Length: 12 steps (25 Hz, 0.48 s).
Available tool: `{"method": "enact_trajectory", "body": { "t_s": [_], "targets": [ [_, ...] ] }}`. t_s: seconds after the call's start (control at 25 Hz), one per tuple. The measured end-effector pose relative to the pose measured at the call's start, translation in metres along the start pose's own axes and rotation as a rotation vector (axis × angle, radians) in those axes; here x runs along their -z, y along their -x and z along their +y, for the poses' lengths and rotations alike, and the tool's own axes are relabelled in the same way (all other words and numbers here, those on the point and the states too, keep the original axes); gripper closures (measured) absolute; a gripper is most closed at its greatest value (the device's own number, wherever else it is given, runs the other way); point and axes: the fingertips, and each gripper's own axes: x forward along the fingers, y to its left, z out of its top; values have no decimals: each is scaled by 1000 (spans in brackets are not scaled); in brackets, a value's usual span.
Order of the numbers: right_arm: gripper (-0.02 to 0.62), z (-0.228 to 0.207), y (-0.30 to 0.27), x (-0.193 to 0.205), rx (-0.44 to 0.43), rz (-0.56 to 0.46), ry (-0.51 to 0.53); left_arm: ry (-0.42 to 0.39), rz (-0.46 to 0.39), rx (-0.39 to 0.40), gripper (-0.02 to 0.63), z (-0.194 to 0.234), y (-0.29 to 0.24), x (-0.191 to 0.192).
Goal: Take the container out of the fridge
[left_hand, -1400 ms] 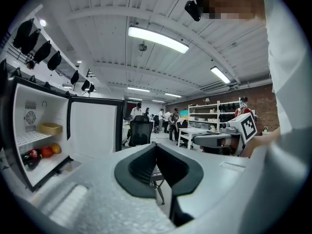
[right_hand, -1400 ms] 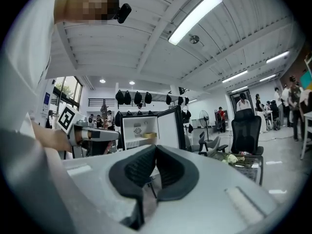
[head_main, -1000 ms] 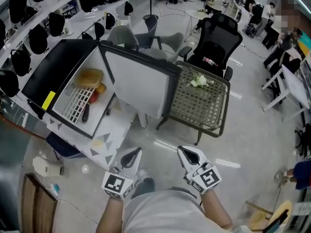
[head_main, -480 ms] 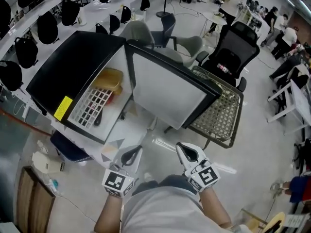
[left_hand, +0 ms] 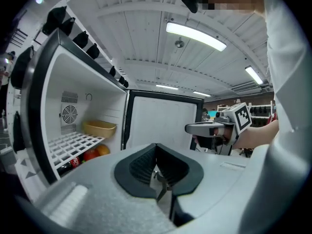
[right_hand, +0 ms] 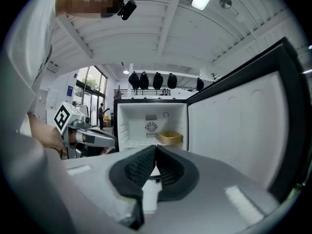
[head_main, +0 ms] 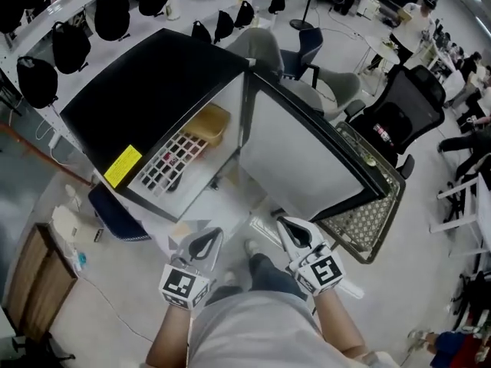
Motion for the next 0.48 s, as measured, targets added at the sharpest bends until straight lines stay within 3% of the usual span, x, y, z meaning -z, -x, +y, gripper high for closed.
{"method": "enact_trajectory", "body": {
  "t_s": [0.28,0.48],
  "targets": [
    [592,-6,-83,-6,-201,19,46,46,-26,-196,597,48,-1,-11],
    [592,-7,-134,-11,-286,24,109,62,-35,-331,597,67,9,-14]
  ]
}}
